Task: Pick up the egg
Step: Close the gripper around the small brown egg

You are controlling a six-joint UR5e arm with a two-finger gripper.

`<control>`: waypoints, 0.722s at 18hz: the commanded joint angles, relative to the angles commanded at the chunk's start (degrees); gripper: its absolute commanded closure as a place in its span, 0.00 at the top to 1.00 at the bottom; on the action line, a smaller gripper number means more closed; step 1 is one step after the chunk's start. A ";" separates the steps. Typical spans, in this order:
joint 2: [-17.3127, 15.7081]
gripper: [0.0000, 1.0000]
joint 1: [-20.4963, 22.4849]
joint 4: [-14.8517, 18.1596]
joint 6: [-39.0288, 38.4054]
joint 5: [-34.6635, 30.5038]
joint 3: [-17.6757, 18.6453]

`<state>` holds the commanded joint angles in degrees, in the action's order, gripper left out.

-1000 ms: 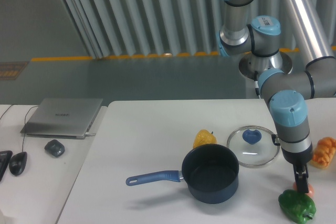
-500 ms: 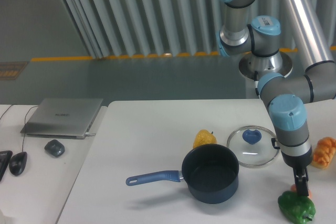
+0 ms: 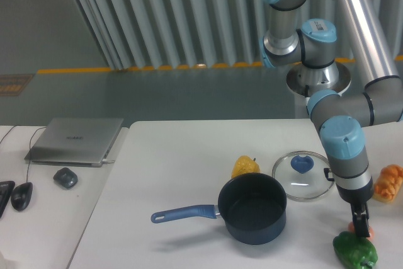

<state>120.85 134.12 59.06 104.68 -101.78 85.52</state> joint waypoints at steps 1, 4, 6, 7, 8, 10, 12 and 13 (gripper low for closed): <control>0.09 1.00 -0.09 0.00 0.00 0.00 0.00; 0.26 1.00 -0.09 0.00 0.09 0.00 -0.09; 0.35 0.97 -0.09 0.00 0.09 -0.17 -0.09; 0.35 0.97 -0.09 -0.09 0.09 -0.52 -0.09; 0.53 0.97 -0.09 -0.17 0.35 -0.79 -0.09; 0.70 0.97 -0.09 -0.35 0.44 -1.14 -0.09; 1.05 0.97 -0.09 -0.35 0.70 -1.14 -0.17; 1.32 0.97 -0.09 -0.35 0.62 -1.14 -0.17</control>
<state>122.17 134.03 58.71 105.29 -102.92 85.34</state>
